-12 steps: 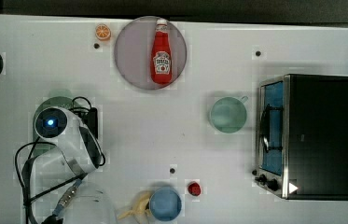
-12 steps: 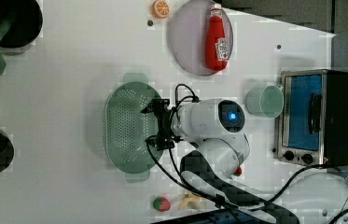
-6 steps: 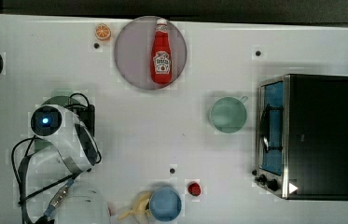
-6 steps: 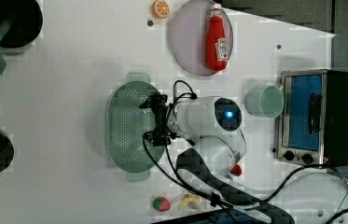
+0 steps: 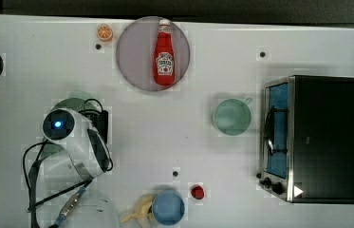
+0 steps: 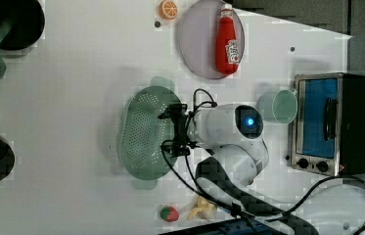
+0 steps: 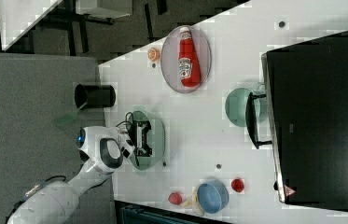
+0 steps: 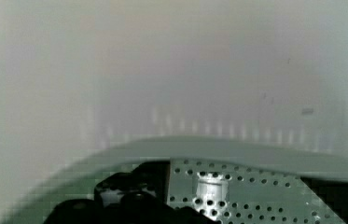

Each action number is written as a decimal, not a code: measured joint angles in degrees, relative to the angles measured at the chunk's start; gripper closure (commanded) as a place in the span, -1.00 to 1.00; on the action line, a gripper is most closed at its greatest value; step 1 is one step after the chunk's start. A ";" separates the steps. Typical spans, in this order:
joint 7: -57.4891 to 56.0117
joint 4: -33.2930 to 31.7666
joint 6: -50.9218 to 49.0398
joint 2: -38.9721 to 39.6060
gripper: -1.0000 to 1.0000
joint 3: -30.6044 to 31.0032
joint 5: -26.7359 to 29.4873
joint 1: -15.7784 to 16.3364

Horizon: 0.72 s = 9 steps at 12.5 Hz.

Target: Drag strainer left to right.

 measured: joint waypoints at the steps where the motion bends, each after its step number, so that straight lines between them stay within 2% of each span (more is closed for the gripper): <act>1: -0.67 -1.23 -0.17 -0.95 -1.00 -0.62 -0.44 -0.84; 9: -10.80 -5.26 1.57 -5.13 -1.00 -5.96 -0.09 -9.91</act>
